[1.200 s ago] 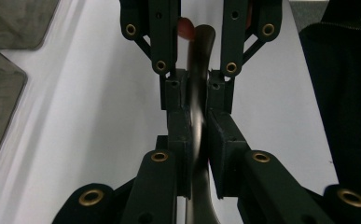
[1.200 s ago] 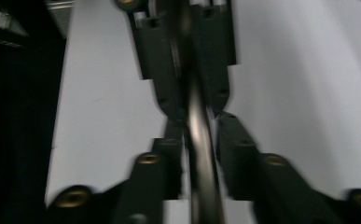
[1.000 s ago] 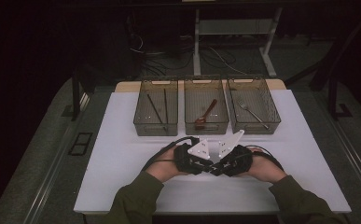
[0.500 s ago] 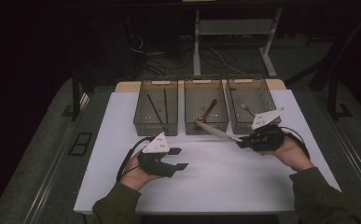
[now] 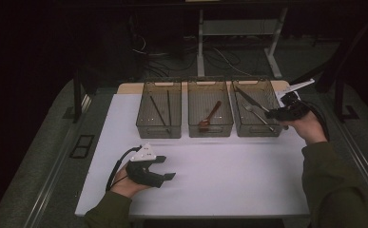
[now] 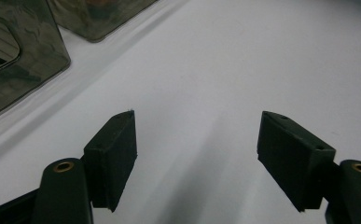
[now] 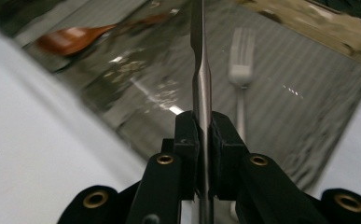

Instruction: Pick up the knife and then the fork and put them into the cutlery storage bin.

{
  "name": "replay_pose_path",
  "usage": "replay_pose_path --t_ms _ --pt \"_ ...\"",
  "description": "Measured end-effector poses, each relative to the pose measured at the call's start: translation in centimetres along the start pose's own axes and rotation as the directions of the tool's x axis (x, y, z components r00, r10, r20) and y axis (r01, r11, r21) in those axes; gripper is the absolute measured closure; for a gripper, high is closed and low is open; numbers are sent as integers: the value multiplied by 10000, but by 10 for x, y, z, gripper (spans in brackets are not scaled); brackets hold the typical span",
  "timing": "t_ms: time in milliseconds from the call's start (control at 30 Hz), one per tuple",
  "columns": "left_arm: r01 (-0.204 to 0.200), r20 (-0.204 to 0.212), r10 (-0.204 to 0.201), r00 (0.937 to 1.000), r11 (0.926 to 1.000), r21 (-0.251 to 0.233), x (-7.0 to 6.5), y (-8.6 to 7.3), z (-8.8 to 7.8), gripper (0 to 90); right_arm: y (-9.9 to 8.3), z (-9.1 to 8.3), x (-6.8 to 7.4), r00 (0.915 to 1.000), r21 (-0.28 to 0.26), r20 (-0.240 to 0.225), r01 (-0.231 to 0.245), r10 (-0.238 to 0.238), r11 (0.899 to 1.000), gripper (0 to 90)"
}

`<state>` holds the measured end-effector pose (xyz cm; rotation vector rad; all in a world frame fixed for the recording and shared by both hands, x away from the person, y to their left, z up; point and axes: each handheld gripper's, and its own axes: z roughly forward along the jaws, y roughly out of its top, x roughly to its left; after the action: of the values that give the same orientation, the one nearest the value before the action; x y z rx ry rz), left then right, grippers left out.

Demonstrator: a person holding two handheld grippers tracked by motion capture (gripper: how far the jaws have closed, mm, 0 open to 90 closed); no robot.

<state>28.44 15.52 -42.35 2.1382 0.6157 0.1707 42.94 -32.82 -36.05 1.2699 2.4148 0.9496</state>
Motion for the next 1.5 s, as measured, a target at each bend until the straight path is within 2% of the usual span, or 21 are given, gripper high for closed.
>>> replay_pose_path --t_ms 100,200,300,400,567,667,733,800,900,1000,1200,1300,1367,1500 --pt "-40 10 40 10000 10000 84 0 -1 1 259 3 9 -14 9976 197 301 -629 622 9978 831" --pt "-4 -6 4 10000 9998 183 2 -2 2 243 4 23 -20 9952 443 576 -814 788 9957 828" --pt "-82 -29 83 10000 9995 308 2 -3 2 237 11 28 -18 9943 388 758 -775 744 9962 826" --pt "-92 -24 93 10000 9994 348 3 -3 2 235 15 34 -17 9931 558 914 -788 735 9953 819" --pt "-79 -35 80 10000 9993 361 3 -3 2 226 18 35 -14 9929 167 854 -845 827 9963 683" --pt "-87 -60 89 9999 9992 381 3 -4 1 220 16 28 -12 9931 -97 696 -944 949 9955 571" --pt "-53 -65 55 10000 9994 350 3 -4 2 218 13 19 -9 9940 -494 520 -933 958 9944 517" --pt "-77 -60 79 10000 9994 345 3 -4 2 216 8 11 -4 9953 -860 234 -911 935 9921 445" --pt "-92 -65 94 9999 9994 335 3 -4 2 208 -3 -1 9 9977 -1291 20 -664 673 9894 384" --pt "-107 -81 110 9999 9995 313 3 -4 2 198 -17 -11 23 9985 -1762 -371 -468 408 9832 340" --pt "-78 -152 82 9999 9996 276 3 -4 2 180 -44 -20 51 9970 -2457 -763 -52 -140 9693 278" --pt "-64 -157 68 9999 9996 264 3 -4 3 175 -59 -21 66 9962 -2682 -805 109 -337 9633 234" --pt "-39 -153 43 9999 9996 263 2 -5 3 172 -69 -20 74 9968 -2653 -707 182 -382 9640 202" --pt "-64 -128 67 9999 9996 274 2 -5 3 169 -93 -19 87 9944 -2753 -998 46 -333 9613 195"
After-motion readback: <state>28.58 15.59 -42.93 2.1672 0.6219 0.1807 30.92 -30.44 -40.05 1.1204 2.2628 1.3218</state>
